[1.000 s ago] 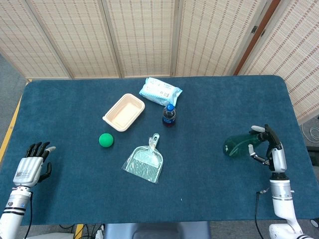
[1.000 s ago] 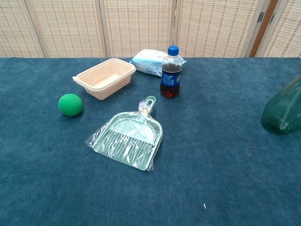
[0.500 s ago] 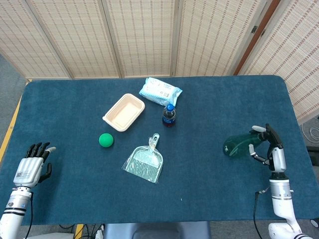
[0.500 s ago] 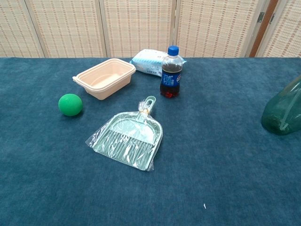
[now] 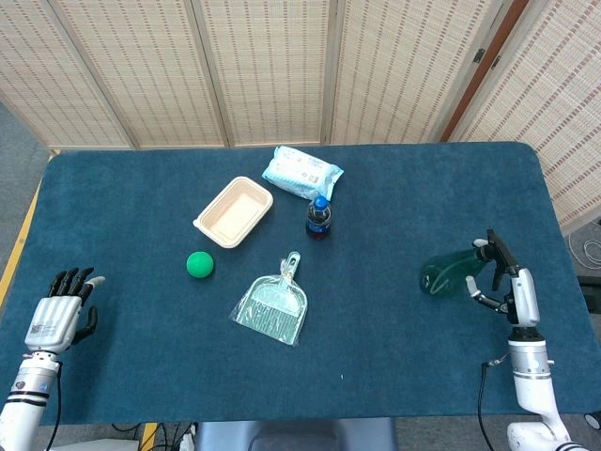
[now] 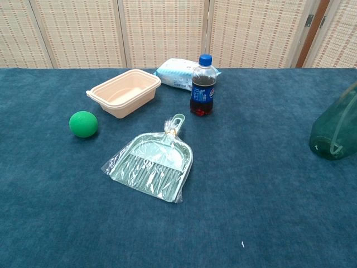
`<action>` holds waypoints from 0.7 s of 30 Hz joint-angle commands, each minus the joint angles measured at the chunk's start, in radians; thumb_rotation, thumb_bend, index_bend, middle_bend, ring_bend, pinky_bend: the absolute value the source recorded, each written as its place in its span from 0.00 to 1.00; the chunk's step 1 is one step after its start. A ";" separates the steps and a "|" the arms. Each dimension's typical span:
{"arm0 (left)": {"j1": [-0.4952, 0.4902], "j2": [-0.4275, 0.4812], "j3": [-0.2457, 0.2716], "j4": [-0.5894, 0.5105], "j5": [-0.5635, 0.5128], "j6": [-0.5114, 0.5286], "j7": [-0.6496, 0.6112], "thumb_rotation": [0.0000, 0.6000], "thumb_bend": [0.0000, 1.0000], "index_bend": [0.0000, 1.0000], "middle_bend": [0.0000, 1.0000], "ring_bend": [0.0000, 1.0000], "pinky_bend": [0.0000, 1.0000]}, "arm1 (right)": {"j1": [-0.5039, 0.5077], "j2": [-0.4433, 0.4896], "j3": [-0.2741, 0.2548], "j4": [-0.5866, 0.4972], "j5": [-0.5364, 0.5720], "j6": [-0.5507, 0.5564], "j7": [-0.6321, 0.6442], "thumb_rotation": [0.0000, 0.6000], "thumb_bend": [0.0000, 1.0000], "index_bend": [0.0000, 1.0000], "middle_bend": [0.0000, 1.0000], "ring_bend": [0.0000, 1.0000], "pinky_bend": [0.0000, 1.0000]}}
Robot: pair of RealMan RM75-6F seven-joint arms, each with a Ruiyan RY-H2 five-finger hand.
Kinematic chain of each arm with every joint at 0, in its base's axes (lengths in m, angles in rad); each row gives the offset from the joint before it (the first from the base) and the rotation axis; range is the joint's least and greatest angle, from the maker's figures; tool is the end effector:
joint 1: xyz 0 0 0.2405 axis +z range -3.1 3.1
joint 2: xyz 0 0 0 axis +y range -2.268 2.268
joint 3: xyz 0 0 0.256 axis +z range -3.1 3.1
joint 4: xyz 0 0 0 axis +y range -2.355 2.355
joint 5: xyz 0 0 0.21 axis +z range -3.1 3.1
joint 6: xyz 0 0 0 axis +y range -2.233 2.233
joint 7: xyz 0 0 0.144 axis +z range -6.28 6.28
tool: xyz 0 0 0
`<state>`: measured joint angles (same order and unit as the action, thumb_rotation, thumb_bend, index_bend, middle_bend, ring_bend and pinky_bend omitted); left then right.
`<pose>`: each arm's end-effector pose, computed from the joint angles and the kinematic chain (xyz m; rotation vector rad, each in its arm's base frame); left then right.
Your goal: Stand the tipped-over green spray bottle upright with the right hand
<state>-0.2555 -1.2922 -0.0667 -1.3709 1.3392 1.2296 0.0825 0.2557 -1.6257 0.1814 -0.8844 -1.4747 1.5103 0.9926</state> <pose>-0.3400 0.2420 0.1050 -1.4923 -0.9345 -0.7026 -0.3416 -0.2647 0.0865 0.9918 -1.2845 1.6938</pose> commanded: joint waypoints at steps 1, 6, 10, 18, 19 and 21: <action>0.000 0.000 0.000 0.000 -0.001 0.000 -0.002 1.00 0.61 0.19 0.10 0.03 0.02 | -0.003 0.004 0.000 -0.004 -0.002 0.005 -0.002 1.00 0.26 0.29 0.31 0.27 0.32; 0.002 0.000 0.001 -0.001 -0.001 0.003 -0.001 1.00 0.61 0.19 0.10 0.03 0.02 | -0.007 0.012 -0.001 -0.013 -0.004 0.011 -0.007 1.00 0.25 0.27 0.30 0.26 0.31; 0.004 0.003 0.001 -0.007 0.000 0.007 0.002 1.00 0.61 0.19 0.10 0.03 0.02 | -0.011 0.019 -0.002 -0.019 -0.004 0.012 -0.013 1.00 0.25 0.26 0.29 0.25 0.30; 0.005 0.008 -0.001 -0.023 0.003 0.017 0.011 1.00 0.61 0.19 0.10 0.03 0.02 | -0.015 0.030 -0.001 -0.037 -0.005 0.022 -0.024 1.00 0.25 0.24 0.28 0.24 0.30; 0.005 0.009 0.000 -0.025 0.003 0.018 0.012 1.00 0.61 0.19 0.10 0.03 0.02 | -0.016 0.032 -0.002 -0.040 -0.007 0.023 -0.026 1.00 0.25 0.23 0.27 0.24 0.30; 0.006 0.009 0.000 -0.027 0.003 0.019 0.015 1.00 0.61 0.19 0.10 0.03 0.02 | -0.016 0.034 -0.003 -0.043 -0.008 0.022 -0.030 1.00 0.24 0.22 0.26 0.22 0.28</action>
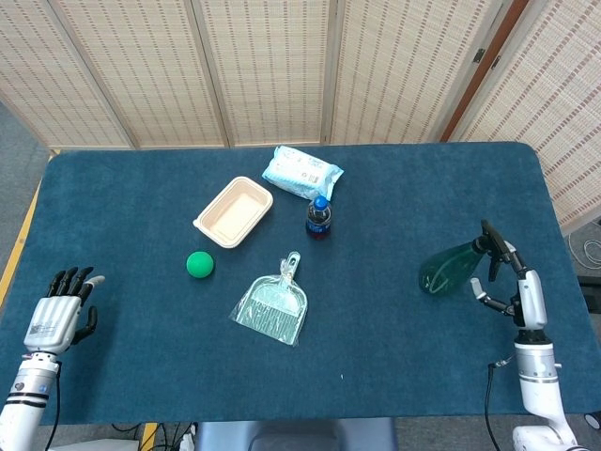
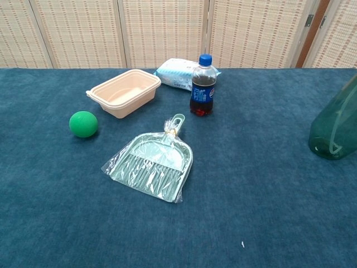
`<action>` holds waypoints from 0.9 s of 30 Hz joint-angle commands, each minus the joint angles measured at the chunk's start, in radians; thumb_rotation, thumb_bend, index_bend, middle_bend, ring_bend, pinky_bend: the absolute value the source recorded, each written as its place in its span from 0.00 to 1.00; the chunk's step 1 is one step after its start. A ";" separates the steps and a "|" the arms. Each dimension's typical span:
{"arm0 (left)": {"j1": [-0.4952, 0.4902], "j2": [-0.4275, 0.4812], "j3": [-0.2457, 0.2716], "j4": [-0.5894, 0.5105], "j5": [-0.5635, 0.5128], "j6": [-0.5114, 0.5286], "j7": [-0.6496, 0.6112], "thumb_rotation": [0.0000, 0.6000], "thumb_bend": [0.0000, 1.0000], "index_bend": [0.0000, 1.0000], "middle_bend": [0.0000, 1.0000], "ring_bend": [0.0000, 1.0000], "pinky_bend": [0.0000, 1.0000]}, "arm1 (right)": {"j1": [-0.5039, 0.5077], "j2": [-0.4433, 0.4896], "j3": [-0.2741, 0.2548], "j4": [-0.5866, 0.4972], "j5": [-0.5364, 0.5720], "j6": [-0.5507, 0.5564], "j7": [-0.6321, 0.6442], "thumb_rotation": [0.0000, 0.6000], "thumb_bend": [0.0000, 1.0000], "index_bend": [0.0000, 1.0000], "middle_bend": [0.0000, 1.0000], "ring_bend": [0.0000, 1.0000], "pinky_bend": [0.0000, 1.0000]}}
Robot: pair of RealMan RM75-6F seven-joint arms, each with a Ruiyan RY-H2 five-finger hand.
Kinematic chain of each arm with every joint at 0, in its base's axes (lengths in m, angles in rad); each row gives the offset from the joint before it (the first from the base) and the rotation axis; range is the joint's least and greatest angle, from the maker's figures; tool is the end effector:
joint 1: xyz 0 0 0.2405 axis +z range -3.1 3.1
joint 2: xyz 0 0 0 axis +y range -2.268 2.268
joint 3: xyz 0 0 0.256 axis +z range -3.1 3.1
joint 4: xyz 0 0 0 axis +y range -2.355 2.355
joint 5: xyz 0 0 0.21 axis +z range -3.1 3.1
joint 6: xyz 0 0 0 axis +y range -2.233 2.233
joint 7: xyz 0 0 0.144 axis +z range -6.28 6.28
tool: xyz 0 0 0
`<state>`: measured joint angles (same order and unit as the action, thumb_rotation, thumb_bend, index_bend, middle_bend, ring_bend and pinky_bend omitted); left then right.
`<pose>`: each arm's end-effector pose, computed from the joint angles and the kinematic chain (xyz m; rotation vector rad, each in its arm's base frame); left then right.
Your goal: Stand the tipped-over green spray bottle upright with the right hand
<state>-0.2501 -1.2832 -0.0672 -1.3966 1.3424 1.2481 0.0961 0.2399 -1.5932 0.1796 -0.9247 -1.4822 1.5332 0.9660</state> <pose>-0.3355 0.2398 0.1071 -1.4879 -0.9250 -0.7143 -0.3410 -0.2588 0.0956 1.0025 -1.2545 1.6901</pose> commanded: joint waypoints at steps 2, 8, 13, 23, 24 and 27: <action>0.001 0.001 0.000 -0.003 -0.001 0.002 0.002 1.00 0.61 0.19 0.10 0.03 0.02 | -0.001 0.005 -0.003 -0.006 -0.002 -0.002 -0.004 1.00 0.24 0.21 0.24 0.21 0.27; 0.002 0.001 0.001 -0.007 -0.001 0.003 0.006 1.00 0.61 0.19 0.10 0.03 0.02 | -0.007 0.011 -0.007 -0.007 -0.003 0.000 -0.008 1.00 0.23 0.18 0.20 0.18 0.25; 0.000 0.000 0.000 -0.009 -0.001 0.003 0.009 1.00 0.61 0.19 0.10 0.03 0.02 | -0.014 0.015 -0.008 -0.008 -0.003 0.006 -0.007 1.00 0.22 0.17 0.19 0.17 0.25; 0.005 0.009 -0.003 -0.023 -0.007 0.012 0.019 1.00 0.61 0.19 0.10 0.03 0.02 | -0.036 0.077 -0.039 -0.025 -0.008 -0.021 -0.097 1.00 0.22 0.16 0.18 0.16 0.24; 0.005 0.009 -0.004 -0.024 -0.007 0.013 0.017 1.00 0.61 0.19 0.10 0.03 0.02 | -0.039 0.089 -0.043 -0.035 -0.010 -0.024 -0.113 1.00 0.22 0.16 0.18 0.16 0.24; 0.004 0.009 -0.006 -0.023 -0.006 0.014 0.013 1.00 0.61 0.19 0.10 0.03 0.02 | -0.047 0.135 -0.057 -0.090 -0.020 -0.030 -0.152 1.00 0.22 0.16 0.18 0.16 0.24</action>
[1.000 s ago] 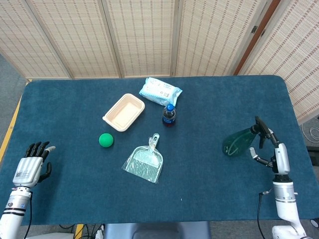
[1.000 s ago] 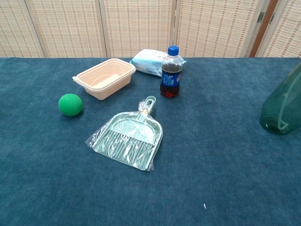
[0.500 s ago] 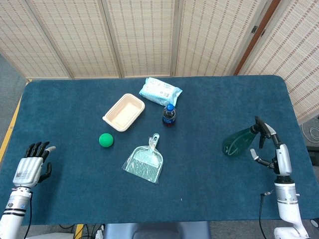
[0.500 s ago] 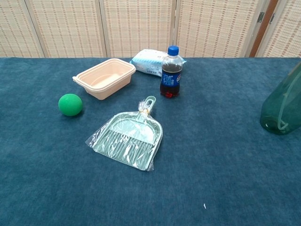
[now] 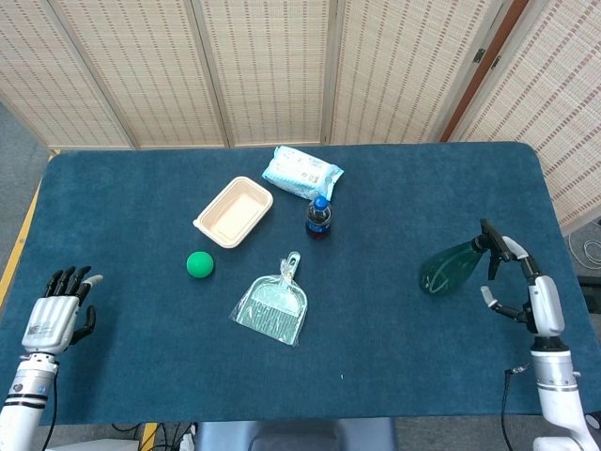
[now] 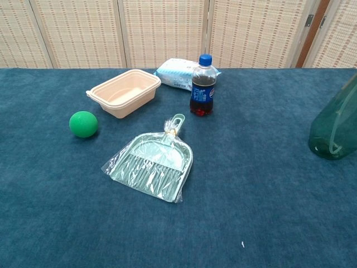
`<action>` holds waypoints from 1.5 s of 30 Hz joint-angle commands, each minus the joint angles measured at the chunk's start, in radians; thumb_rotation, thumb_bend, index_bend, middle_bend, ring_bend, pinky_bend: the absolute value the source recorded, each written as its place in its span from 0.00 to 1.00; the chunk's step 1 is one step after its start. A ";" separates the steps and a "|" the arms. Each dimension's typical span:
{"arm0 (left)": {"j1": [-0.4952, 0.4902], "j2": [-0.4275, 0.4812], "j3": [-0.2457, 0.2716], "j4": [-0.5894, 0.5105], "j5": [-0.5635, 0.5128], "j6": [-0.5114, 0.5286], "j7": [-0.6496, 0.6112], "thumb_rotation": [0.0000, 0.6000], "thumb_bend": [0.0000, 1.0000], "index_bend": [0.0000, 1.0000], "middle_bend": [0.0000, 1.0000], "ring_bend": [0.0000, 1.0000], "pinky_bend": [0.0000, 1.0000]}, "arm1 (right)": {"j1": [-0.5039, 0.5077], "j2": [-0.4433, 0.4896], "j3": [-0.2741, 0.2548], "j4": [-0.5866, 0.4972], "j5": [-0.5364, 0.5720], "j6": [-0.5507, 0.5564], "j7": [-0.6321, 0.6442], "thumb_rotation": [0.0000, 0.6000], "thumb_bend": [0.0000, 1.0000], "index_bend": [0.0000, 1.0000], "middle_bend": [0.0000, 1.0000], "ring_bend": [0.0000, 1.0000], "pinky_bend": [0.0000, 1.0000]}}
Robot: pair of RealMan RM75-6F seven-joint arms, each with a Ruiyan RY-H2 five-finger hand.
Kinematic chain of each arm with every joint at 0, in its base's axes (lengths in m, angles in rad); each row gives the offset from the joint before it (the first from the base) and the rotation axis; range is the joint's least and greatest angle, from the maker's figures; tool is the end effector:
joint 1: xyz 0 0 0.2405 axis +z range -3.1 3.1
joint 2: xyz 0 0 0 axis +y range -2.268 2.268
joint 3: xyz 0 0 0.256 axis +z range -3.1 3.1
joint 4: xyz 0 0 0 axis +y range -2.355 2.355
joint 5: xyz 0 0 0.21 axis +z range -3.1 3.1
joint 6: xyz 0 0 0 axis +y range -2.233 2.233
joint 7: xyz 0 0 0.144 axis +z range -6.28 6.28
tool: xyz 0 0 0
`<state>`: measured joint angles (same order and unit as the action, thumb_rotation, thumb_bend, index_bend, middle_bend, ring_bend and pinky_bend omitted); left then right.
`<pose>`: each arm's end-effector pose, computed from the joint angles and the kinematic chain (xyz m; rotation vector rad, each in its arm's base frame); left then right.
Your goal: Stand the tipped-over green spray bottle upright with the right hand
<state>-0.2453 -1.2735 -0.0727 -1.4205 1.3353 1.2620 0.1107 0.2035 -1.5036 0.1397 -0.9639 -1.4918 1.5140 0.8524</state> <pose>-0.3324 0.2388 0.1105 -1.4735 -0.9189 -0.7208 -0.3572 -0.2432 0.1159 1.1003 -1.1908 1.5119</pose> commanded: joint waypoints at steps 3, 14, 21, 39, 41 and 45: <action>-0.003 -0.003 0.000 0.006 0.000 -0.004 -0.003 1.00 0.61 0.19 0.10 0.03 0.02 | -0.017 0.091 -0.032 -0.100 -0.014 -0.026 -0.113 1.00 0.22 0.16 0.18 0.16 0.24; 0.002 0.005 -0.006 0.000 -0.005 0.006 -0.009 1.00 0.61 0.19 0.10 0.03 0.02 | -0.021 0.258 -0.046 -0.257 0.039 -0.129 -0.449 1.00 0.22 0.16 0.18 0.15 0.24; 0.005 0.004 -0.005 -0.009 -0.009 0.009 0.003 1.00 0.61 0.19 0.10 0.03 0.02 | -0.015 0.317 -0.054 -0.308 0.063 -0.183 -0.581 1.00 0.23 0.16 0.18 0.15 0.24; 0.013 0.002 -0.008 -0.018 -0.019 0.022 0.022 1.00 0.61 0.19 0.10 0.03 0.02 | -0.023 0.361 -0.057 -0.307 0.084 -0.202 -0.708 1.00 0.23 0.15 0.17 0.14 0.24; 0.015 0.003 -0.008 -0.024 -0.020 0.024 0.027 1.00 0.61 0.19 0.10 0.03 0.02 | -0.025 0.364 -0.058 -0.312 0.077 -0.195 -0.707 1.00 0.23 0.15 0.17 0.14 0.24; 0.013 0.001 -0.011 -0.034 -0.020 0.027 0.036 1.00 0.61 0.19 0.10 0.03 0.02 | -0.027 0.362 -0.059 -0.311 0.065 -0.185 -0.697 1.00 0.23 0.15 0.17 0.14 0.24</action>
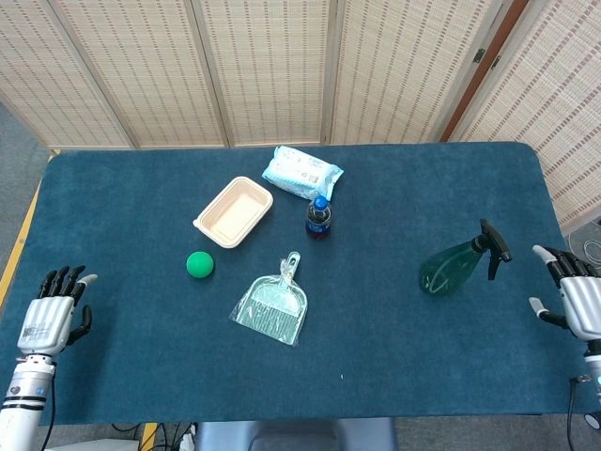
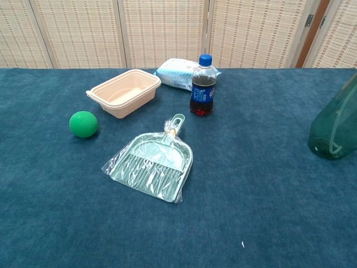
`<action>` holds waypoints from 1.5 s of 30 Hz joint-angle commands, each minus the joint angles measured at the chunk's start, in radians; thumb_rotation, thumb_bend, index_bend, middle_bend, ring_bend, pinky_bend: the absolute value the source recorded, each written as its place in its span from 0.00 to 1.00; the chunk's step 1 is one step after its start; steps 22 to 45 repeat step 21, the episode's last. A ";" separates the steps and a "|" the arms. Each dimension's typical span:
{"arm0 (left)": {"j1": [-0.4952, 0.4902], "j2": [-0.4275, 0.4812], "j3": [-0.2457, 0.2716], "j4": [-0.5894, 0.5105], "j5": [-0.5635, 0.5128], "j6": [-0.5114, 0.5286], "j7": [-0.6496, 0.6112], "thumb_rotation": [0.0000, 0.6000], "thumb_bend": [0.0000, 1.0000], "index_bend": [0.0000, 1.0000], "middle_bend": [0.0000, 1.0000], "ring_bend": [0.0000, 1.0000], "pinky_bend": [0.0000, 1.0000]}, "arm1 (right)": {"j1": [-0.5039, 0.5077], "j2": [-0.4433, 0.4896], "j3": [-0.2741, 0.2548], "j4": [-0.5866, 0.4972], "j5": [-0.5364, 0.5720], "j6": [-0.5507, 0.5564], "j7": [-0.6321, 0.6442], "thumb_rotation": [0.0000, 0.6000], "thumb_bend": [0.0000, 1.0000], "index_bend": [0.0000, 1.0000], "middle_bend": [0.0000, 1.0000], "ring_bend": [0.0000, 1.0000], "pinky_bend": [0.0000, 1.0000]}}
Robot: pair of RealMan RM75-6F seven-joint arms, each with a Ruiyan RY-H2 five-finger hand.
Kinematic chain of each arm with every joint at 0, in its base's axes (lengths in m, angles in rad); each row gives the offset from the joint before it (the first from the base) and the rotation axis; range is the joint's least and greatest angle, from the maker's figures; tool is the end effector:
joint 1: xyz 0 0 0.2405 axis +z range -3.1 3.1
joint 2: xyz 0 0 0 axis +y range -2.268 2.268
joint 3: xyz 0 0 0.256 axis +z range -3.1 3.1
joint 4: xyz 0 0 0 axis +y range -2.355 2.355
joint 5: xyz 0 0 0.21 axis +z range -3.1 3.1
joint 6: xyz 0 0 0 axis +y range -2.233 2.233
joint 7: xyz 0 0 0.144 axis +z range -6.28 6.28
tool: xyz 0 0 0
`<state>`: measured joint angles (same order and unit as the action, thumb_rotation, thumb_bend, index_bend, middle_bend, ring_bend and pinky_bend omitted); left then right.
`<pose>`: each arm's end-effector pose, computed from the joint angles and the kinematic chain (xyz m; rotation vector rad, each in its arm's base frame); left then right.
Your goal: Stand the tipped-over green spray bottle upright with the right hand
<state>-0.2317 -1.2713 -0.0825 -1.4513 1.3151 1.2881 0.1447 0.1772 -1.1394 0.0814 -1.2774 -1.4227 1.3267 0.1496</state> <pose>-0.3296 0.2354 0.1131 -1.4394 -0.9119 -0.7212 -0.3714 -0.2253 0.1888 1.4032 -0.8413 0.7454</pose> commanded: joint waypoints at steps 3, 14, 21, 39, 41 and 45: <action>-0.002 -0.006 0.000 -0.004 -0.002 -0.001 0.008 1.00 0.61 0.19 0.10 0.03 0.02 | 0.002 -0.006 -0.002 0.015 -0.005 -0.006 0.015 1.00 0.23 0.15 0.17 0.14 0.24; -0.021 -0.019 -0.009 0.008 -0.001 -0.019 0.007 1.00 0.61 0.19 0.10 0.03 0.02 | 0.003 0.011 0.007 -0.007 -0.011 0.004 0.018 1.00 0.23 0.15 0.17 0.14 0.24; -0.026 -0.029 -0.009 0.034 -0.001 -0.031 -0.011 1.00 0.61 0.19 0.10 0.03 0.02 | 0.011 0.017 0.011 -0.018 -0.002 -0.013 0.009 1.00 0.23 0.15 0.17 0.14 0.24; -0.026 -0.029 -0.009 0.034 -0.001 -0.031 -0.011 1.00 0.61 0.19 0.10 0.03 0.02 | 0.011 0.017 0.011 -0.018 -0.002 -0.013 0.009 1.00 0.23 0.15 0.17 0.14 0.24; -0.026 -0.029 -0.009 0.034 -0.001 -0.031 -0.011 1.00 0.61 0.19 0.10 0.03 0.02 | 0.011 0.017 0.011 -0.018 -0.002 -0.013 0.009 1.00 0.23 0.15 0.17 0.14 0.24; -0.026 -0.029 -0.009 0.034 -0.001 -0.031 -0.011 1.00 0.61 0.19 0.10 0.03 0.02 | 0.011 0.017 0.011 -0.018 -0.002 -0.013 0.009 1.00 0.23 0.15 0.17 0.14 0.24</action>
